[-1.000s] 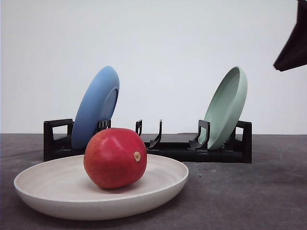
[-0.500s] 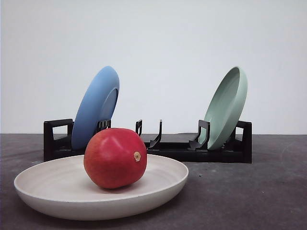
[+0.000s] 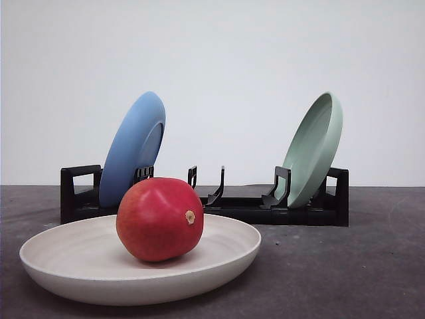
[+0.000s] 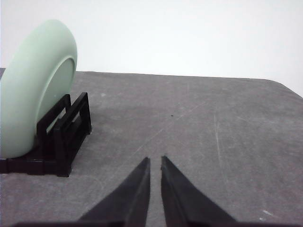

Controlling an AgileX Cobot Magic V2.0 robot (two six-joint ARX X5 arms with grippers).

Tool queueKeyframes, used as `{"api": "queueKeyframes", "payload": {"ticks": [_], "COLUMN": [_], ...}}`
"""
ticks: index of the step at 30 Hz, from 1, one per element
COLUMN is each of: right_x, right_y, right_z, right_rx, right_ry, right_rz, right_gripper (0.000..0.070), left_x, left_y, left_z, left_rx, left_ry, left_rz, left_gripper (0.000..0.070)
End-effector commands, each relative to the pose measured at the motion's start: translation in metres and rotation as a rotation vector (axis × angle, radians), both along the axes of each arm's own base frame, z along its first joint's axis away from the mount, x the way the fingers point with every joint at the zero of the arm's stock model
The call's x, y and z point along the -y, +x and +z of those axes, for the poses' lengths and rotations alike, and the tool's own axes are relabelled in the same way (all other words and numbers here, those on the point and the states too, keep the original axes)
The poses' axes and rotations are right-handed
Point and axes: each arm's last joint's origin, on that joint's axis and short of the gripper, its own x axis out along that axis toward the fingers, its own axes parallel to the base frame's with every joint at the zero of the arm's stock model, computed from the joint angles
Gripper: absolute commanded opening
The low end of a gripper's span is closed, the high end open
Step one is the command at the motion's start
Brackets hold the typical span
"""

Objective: Place pomegranate in white plate

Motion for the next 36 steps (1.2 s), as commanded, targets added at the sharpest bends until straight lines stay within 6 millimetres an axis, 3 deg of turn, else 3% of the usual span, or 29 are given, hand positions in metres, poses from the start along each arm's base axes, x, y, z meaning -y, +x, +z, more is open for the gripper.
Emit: {"api": "queueKeyframes", "payload": {"ticks": [1,36], "right_x": [0.0001,0.0001], "right_y": [0.0004,0.0004], "right_z": [-0.0001,-0.0001], "right_rx": [0.009,0.009], "right_ry": [0.014,0.014], "right_rz": [-0.002,-0.002], "right_gripper": [0.0038,0.0038], "left_x": [-0.0001,-0.0001], "left_y": [0.0005,0.0005], "left_z": [-0.0021,-0.0021], "left_rx": [0.002,0.003], "left_ry": [0.007,0.007], "left_rz": [0.002,0.002], "left_gripper": [0.0023,0.0023]}}
